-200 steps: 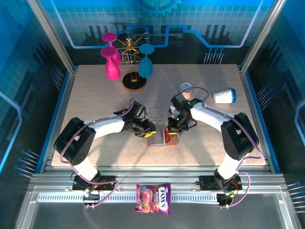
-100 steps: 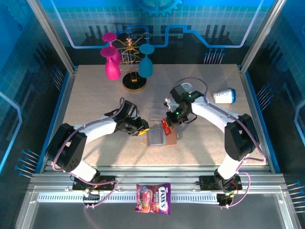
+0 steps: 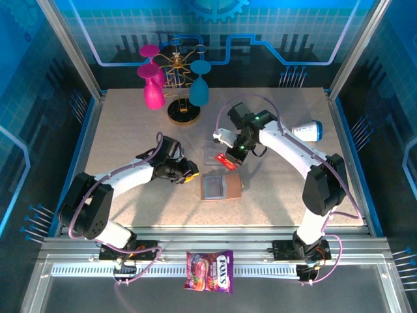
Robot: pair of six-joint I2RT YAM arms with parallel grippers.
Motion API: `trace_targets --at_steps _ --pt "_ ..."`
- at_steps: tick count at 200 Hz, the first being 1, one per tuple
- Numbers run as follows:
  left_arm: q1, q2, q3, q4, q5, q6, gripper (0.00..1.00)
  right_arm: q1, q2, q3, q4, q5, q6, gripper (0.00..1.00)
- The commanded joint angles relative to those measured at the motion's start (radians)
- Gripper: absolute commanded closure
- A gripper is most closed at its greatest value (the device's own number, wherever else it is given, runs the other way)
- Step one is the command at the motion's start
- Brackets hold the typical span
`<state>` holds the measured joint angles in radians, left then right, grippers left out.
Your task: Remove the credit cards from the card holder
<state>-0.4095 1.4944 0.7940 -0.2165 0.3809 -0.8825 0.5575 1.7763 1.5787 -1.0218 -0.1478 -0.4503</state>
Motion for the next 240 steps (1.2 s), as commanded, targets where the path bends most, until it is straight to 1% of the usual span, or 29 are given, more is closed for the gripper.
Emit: trace_targets --at_steps 1,35,74,132,174,210,240 --pt "0.011 -0.038 -0.023 -0.037 -0.009 0.025 0.70 0.012 0.058 0.088 -0.090 0.053 -0.209 1.00" --pt "0.017 -0.079 -0.063 -0.027 -0.029 0.010 0.70 0.013 0.156 0.237 -0.169 0.079 -0.281 1.00" --pt "0.018 -0.116 -0.083 -0.022 -0.044 -0.006 0.70 0.016 0.256 0.380 -0.214 0.082 -0.302 1.00" --pt "0.026 -0.080 -0.060 -0.008 -0.021 0.007 0.70 0.022 0.395 0.528 -0.245 0.117 -0.326 1.00" --pt "0.032 -0.068 -0.054 -0.012 -0.011 0.019 0.70 0.022 0.449 0.576 -0.264 0.131 -0.348 1.00" --pt "0.038 -0.089 -0.077 -0.020 -0.010 0.025 0.70 0.022 0.493 0.609 -0.324 0.116 -0.372 1.00" --pt "0.047 -0.109 -0.091 -0.027 -0.010 0.029 0.70 0.019 0.515 0.615 -0.338 0.126 -0.377 1.00"
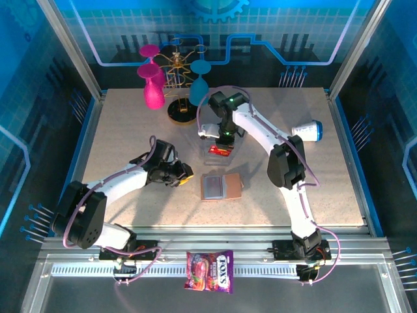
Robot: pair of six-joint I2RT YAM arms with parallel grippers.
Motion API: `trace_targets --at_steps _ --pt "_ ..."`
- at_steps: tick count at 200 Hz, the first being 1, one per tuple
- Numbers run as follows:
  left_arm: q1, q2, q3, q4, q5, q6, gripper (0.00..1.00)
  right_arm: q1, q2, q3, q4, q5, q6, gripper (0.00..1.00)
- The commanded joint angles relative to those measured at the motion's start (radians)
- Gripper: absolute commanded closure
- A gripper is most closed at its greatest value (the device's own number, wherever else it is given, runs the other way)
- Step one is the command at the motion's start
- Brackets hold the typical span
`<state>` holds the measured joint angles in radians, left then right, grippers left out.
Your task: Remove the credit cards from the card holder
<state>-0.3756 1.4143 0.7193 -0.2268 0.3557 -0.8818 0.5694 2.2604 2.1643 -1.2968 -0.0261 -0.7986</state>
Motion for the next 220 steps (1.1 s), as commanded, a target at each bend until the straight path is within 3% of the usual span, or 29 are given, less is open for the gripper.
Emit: trace_targets --at_steps 1,94,112,127,220 --pt "0.013 -0.029 -0.015 -0.017 0.015 0.029 0.70 0.008 0.032 0.029 -0.063 0.005 -0.029 1.00" --pt "0.036 -0.092 -0.038 -0.038 -0.001 0.029 0.70 0.007 0.093 0.049 -0.088 -0.019 -0.072 1.00" --pt "0.038 -0.092 -0.039 -0.040 0.001 0.029 0.70 0.009 0.098 0.053 -0.094 -0.031 -0.072 0.86" --pt "0.040 -0.093 -0.040 -0.040 0.002 0.030 0.70 0.009 0.095 0.058 -0.087 -0.025 -0.068 0.82" --pt "0.040 -0.074 -0.035 -0.023 0.009 0.029 0.70 0.002 -0.018 -0.046 0.089 0.058 -0.016 0.77"
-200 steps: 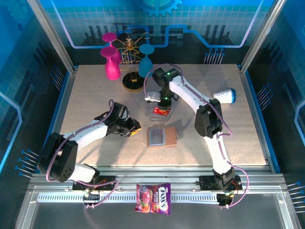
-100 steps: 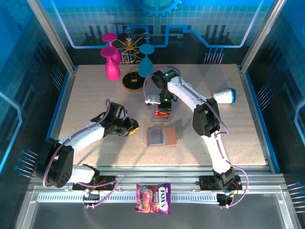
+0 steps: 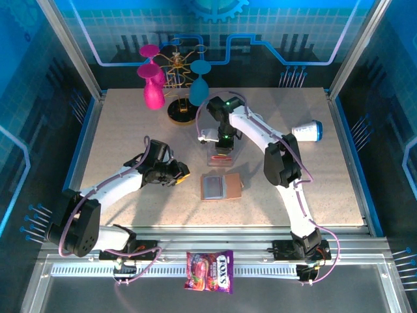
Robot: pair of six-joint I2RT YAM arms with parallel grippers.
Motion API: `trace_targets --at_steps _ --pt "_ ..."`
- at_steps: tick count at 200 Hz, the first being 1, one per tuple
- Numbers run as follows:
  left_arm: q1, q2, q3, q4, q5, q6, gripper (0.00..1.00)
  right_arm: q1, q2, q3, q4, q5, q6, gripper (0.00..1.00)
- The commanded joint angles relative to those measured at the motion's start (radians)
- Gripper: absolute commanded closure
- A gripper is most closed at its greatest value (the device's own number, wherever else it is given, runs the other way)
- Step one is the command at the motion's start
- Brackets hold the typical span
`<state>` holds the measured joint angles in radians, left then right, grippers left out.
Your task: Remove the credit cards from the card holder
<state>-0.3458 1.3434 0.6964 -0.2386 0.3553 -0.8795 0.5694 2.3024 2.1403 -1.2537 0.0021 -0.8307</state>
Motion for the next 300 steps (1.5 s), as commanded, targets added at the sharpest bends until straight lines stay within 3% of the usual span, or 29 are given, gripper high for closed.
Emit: trace_targets --at_steps 1,26,49,75,165,300 --pt "0.010 -0.002 -0.011 -0.011 0.010 0.027 0.70 0.003 -0.060 -0.022 0.046 0.032 0.016 0.76" --pt "0.010 0.002 -0.011 -0.008 0.012 0.025 0.70 0.003 -0.068 -0.013 0.015 -0.001 0.027 0.73" --pt "0.010 0.008 -0.009 -0.004 0.014 0.025 0.70 0.003 -0.078 -0.022 -0.025 -0.086 0.031 0.63" --pt "0.010 0.017 -0.012 0.006 0.023 0.021 0.70 0.005 -0.077 -0.073 0.022 -0.060 0.060 0.57" --pt "0.010 0.022 -0.021 0.014 0.027 0.017 0.70 0.007 -0.061 -0.145 0.123 0.018 0.064 0.59" --pt "0.010 0.021 -0.022 0.013 0.025 0.014 0.70 0.001 -0.133 -0.182 0.251 0.086 0.084 0.70"
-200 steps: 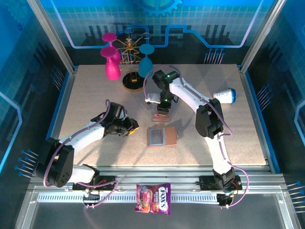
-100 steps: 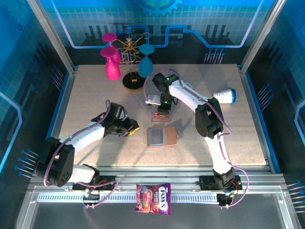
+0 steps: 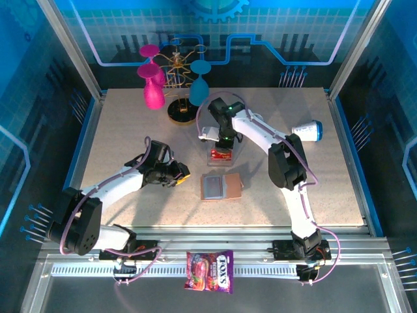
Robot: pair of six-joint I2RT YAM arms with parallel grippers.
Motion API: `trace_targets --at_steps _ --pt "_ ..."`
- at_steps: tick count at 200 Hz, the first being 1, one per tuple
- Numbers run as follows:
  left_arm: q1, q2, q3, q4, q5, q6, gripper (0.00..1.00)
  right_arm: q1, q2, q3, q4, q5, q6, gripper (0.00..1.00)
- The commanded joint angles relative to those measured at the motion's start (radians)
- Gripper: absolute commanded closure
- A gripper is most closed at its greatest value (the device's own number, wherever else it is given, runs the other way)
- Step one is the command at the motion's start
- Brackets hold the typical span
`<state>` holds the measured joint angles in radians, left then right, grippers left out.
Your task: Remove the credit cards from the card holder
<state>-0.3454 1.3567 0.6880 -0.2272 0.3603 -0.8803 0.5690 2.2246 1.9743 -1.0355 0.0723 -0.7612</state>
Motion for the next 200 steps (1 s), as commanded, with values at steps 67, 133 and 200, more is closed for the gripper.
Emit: trace_targets --at_steps 67,133,200 --pt "0.009 0.010 -0.012 0.003 0.021 0.014 0.70 -0.001 -0.054 -0.050 0.069 0.014 0.014 0.75" --pt "0.009 0.008 -0.015 0.003 0.022 0.012 0.70 -0.001 -0.036 -0.075 0.081 -0.001 0.014 0.76" --pt "0.009 0.005 -0.021 0.007 0.023 0.007 0.70 0.004 -0.034 -0.097 0.082 -0.029 0.019 0.74"
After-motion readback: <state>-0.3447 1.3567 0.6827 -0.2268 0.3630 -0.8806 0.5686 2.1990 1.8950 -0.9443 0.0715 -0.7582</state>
